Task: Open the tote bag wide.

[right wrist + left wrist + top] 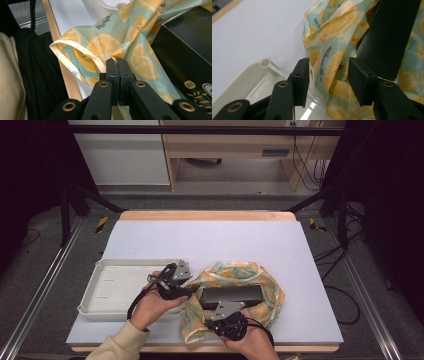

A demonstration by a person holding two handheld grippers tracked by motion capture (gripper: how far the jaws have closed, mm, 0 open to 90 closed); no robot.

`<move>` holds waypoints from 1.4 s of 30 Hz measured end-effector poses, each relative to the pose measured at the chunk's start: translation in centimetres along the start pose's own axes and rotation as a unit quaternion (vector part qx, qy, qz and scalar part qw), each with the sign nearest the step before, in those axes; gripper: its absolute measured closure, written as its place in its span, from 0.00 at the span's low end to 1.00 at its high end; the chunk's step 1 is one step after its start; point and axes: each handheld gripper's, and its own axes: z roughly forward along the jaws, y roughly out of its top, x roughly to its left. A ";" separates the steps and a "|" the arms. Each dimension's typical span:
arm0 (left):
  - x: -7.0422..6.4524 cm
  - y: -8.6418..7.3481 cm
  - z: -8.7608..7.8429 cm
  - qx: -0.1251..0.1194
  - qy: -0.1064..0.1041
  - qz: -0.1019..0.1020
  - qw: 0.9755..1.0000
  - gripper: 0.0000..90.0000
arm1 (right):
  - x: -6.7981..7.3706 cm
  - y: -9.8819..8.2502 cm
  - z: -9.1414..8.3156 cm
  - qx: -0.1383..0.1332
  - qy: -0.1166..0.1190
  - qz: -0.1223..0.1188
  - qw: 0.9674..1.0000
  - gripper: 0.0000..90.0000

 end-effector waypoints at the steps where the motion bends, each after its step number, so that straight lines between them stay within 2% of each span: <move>1: 0.0 0.0 0.2 0.002 -0.002 0.000 1.000 0.63 | 0.0 0.0 0.0 0.001 -0.001 -0.001 1.000 1.00; 4: 0.1 0.0 0.6 0.009 -0.007 0.003 1.000 0.68 | 0.0 0.0 0.1 -0.001 -0.001 -0.003 1.000 0.99; 9: 0.3 0.7 1.8 0.022 -0.007 0.005 1.000 0.89 | -0.1 0.1 0.1 0.000 -0.002 -0.003 1.000 1.00; 11: 0.4 1.0 2.2 0.030 -0.005 0.008 1.000 0.97 | -0.1 0.1 0.1 0.001 -0.003 -0.003 1.000 1.00; 12: 0.8 1.2 2.6 0.032 0.007 -0.001 0.999 0.98 | -0.1 0.1 0.1 0.001 -0.003 -0.002 1.000 1.00; 13: 0.8 1.2 2.6 0.032 0.007 -0.001 0.999 0.99 | -0.1 0.1 0.1 0.001 -0.003 -0.002 1.000 1.00; 16: 1.3 1.5 3.4 0.046 -0.008 -0.005 0.999 1.00 | -0.1 0.1 0.3 0.002 -0.001 -0.001 1.000 1.00; 25: 2.4 2.3 4.5 0.072 0.001 -0.006 0.997 1.00 | -0.1 0.4 0.6 0.003 0.004 -0.003 1.000 1.00; 30: 2.9 3.0 5.7 0.098 0.000 0.000 0.995 1.00 | -0.3 0.5 1.1 0.006 0.010 0.001 1.000 1.00; 31: 2.9 3.0 5.7 0.098 0.000 0.000 0.995 1.00 | -0.3 0.5 1.1 0.007 0.011 0.000 1.000 1.00; 33: 3.0 3.0 6.3 0.113 -0.003 0.003 0.994 1.00 | -0.2 0.5 1.4 0.011 0.013 0.002 1.000 1.00; 42: 3.0 2.9 7.1 0.131 -0.011 0.008 0.991 1.00 | -0.5 0.2 1.6 0.019 0.015 0.009 1.000 1.00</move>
